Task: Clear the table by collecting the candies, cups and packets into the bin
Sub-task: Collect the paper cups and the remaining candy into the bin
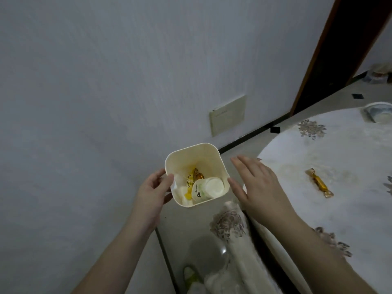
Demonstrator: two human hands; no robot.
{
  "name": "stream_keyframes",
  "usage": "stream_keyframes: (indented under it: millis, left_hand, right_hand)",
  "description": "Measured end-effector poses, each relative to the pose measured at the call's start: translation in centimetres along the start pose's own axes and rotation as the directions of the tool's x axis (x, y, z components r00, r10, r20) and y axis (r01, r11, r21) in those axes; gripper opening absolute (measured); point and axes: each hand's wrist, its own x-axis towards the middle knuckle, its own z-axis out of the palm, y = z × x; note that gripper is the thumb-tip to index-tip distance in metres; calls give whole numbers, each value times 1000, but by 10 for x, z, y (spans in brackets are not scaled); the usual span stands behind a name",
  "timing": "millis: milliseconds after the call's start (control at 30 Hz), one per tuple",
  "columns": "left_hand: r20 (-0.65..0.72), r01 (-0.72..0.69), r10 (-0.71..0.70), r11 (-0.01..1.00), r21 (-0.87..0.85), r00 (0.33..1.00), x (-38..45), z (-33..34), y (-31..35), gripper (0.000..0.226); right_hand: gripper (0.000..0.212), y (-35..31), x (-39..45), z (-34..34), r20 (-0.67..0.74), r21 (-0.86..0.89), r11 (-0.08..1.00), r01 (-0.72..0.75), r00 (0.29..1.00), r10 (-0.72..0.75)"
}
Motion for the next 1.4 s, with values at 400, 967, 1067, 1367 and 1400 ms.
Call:
stream_keyframes:
  millis: [400, 967, 1067, 1367, 1400]
  left_hand:
    - [172, 68, -74, 997, 41, 982, 157, -27, -1, 28]
    - [239, 102, -110, 994, 45, 965, 304, -46, 30, 27]
    - [244, 111, -115, 993, 32, 963, 323, -47, 37, 26]
    - [275, 124, -149, 986, 108, 950, 403, -23, 58, 24]
    - [273, 118, -148, 985, 124, 950, 413, -19, 63, 24]
  right_hand:
    - [53, -34, 118, 59, 45, -75, 993, -89, 995, 93]
    - [54, -47, 236, 91, 6, -198, 958, -207, 977, 212]
    - [54, -49, 254, 97, 12, -202, 960, -192, 980, 199]
    - [51, -14, 328, 110, 4, -192, 962, -196, 980, 200]
    - [50, -8, 339, 112, 9, -187, 961, -201, 978, 207]
